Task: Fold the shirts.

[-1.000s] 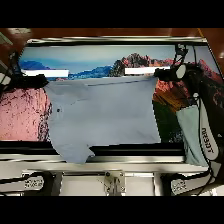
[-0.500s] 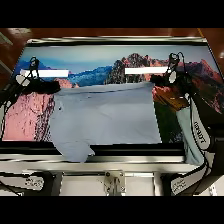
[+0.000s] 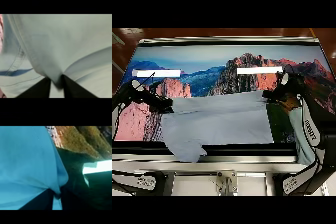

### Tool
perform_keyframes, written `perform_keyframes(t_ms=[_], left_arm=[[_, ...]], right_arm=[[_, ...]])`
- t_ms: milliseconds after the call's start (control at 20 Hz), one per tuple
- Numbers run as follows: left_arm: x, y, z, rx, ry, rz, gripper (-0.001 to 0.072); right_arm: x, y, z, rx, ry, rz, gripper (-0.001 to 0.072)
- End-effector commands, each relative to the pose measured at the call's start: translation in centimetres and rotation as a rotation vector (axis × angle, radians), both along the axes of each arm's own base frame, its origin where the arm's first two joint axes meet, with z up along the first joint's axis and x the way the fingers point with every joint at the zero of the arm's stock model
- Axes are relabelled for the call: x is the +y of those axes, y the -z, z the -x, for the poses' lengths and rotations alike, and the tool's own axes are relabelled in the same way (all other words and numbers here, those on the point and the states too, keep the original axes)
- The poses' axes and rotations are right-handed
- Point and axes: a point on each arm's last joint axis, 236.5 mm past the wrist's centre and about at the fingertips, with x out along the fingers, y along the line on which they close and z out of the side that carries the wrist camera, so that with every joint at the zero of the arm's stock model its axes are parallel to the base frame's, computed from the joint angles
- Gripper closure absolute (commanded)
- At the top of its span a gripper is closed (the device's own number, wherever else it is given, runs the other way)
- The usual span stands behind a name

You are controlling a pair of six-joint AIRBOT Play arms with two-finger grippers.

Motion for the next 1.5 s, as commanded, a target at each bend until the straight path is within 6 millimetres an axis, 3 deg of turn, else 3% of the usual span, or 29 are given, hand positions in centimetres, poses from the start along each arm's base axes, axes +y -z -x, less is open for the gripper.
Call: perform_keyframes(t_ms=[0, 100, 200, 250, 300, 450, 550, 600, 750, 1200, 1400, 1450], left_arm=[[0.5, -0.6, 0.7, 0.048, -0.017, 0.007, 0.0102], [1.7, -2.7, 1.3, 0.077, -0.016, 0.016, 0.0105], [2.8, -4.3, 4.0, 0.126, -0.007, 0.037, 0.0105], [3.1, -4.5, 6.0, 0.144, -0.018, 0.045, 0.0104], [3.3, -3.9, 8.3, 0.161, -0.048, 0.051, 0.0104], [0.9, 0.2, 17.4, 0.237, -0.127, 0.133, 0.0102], [-1.9, 1.9, 20.8, 0.243, -0.184, 0.232, 0.0102], [-2.9, 2.4, 21.6, 0.24, -0.208, 0.261, 0.0102], [-4.5, 2.9, 21.8, 0.232, -0.261, 0.321, 0.0102], [-4.8, 3.7, 20.4, 0.186, -0.266, 0.291, 0.013], [-5.4, 3.9, 20.7, 0.196, -0.242, 0.305, 0.0642], [-5.6, 3.8, 20.7, 0.188, -0.223, 0.309, 0.0669]], right_arm=[[0.3, -0.7, 0.9, 0.031, -0.022, -0.021, 0.0084], [-2.4, -3.7, 2.3, 0.048, -0.089, 0.075, 0.0078], [-8.5, -6.4, 5.8, 0.151, -0.093, 0.263, 0.0079], [-10.3, -7.1, 7.9, 0.215, -0.085, 0.262, 0.0082], [-10.5, -7.0, 9.7, 0.254, -0.066, 0.182, 0.0135], [-6.8, -6.1, 12.3, 0.228, 0.036, -0.207, 0.0138], [-5.0, -6.0, 12.7, 0.195, 0.074, -0.362, 0.0068], [-4.7, -5.8, 13.0, 0.202, 0.085, -0.385, 0.0068], [-4.5, -5.6, 12.9, 0.201, 0.079, -0.377, 0.0068], [-4.9, -5.4, 12.4, 0.178, 0.088, -0.358, 0.0068], [-5.0, -4.9, 12.4, 0.179, 0.114, -0.356, 0.0069], [-4.7, -4.4, 13.2, 0.202, 0.096, -0.365, 0.0068]])
